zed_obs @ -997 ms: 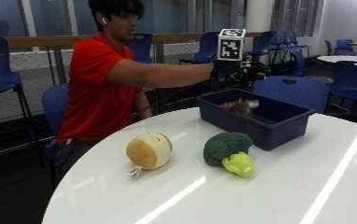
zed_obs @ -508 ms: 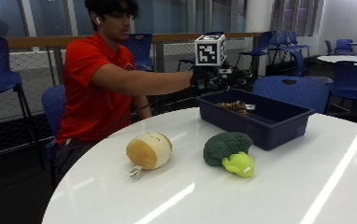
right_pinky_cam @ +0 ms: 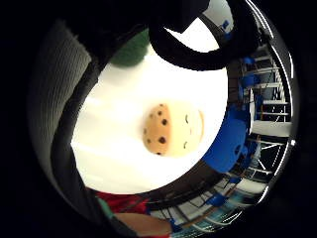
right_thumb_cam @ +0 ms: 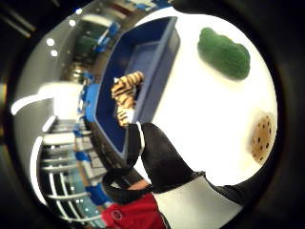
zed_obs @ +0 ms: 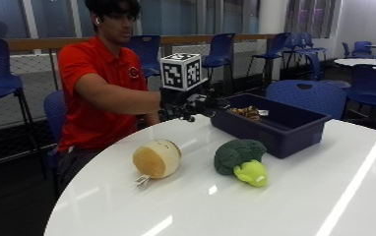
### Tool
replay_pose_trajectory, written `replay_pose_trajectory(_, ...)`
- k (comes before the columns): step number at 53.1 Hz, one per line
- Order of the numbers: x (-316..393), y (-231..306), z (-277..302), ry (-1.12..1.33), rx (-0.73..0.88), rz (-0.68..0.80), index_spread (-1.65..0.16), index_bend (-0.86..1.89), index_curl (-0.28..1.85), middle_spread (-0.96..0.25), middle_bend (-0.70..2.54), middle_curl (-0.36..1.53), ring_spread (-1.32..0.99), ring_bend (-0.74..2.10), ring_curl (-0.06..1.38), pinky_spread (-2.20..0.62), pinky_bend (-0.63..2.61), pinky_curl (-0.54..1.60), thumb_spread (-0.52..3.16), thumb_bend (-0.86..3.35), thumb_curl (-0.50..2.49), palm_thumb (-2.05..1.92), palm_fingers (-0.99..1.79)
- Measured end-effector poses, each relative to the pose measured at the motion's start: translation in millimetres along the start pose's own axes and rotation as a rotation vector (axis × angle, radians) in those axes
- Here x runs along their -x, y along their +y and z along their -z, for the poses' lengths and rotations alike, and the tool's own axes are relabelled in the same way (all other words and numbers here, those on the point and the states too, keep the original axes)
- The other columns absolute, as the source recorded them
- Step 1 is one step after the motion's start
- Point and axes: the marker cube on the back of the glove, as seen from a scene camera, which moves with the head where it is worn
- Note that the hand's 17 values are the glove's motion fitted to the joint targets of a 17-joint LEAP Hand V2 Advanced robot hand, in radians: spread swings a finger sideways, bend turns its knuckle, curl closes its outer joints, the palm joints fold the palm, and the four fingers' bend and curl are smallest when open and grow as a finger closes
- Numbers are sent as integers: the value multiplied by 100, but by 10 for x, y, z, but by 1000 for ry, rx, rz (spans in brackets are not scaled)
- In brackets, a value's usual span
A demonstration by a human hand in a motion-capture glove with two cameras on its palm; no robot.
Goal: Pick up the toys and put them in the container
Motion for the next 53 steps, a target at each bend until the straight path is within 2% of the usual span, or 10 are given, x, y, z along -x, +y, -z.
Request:
replay_pose_trajectory(21,-900,278,-163,39,43,-117,-39,19,38,-7,13,23,3,15,19,12,76,30,112,-6,26,-6,-16)
replay_pose_trajectory(30,-1151,380,-282,68,43,-179,-39,19,38,-7,14,23,2,15,18,12,74,31,110,-6,25,-6,-14)
replay_pose_trajectory(53,-1504,478,-518,69,78,-217,-40,19,39,-7,14,22,2,15,15,12,74,32,107,-6,23,-7,-12)
